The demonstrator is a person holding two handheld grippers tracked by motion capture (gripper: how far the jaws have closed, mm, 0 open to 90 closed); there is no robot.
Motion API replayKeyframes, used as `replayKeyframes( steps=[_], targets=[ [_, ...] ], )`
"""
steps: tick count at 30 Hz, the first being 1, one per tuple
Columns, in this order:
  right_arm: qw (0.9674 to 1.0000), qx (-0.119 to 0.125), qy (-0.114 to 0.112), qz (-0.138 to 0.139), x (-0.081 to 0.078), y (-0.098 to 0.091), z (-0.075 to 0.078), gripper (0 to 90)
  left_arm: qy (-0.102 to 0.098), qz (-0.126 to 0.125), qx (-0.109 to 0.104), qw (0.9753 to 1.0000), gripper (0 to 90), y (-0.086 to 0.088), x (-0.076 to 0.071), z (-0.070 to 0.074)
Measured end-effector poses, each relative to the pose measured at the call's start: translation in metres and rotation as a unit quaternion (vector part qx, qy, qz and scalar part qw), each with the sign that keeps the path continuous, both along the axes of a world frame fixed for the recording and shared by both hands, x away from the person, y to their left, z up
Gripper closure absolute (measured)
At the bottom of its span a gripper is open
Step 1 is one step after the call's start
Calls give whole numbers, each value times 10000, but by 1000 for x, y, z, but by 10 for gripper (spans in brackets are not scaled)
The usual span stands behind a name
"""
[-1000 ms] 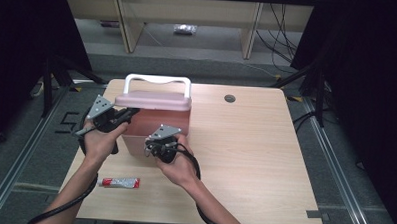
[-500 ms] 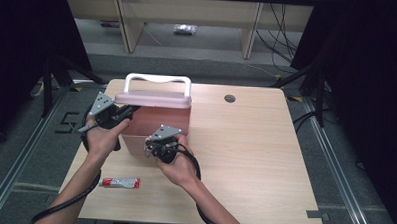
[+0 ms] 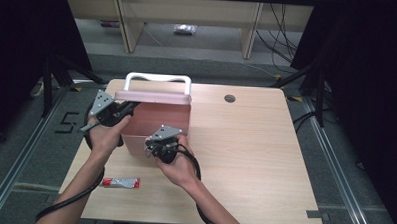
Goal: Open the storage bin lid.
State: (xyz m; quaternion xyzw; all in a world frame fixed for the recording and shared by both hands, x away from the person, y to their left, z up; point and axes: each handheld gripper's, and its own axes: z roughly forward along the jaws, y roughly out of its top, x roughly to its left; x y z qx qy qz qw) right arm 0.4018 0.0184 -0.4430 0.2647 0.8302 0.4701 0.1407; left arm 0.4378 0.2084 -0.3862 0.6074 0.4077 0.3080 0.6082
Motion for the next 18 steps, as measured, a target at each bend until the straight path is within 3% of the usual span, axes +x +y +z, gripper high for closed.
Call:
replayKeyframes(
  steps=[17,18],
  targets=[
    [9999,-77,-36,65,1,-1,0,900,-118,80,-20,9999,898,-3,10,5],
    [10000,3,-12,9,0,0,0,900,-142,83,-7,9999,898,-3,10,6]
  ],
)
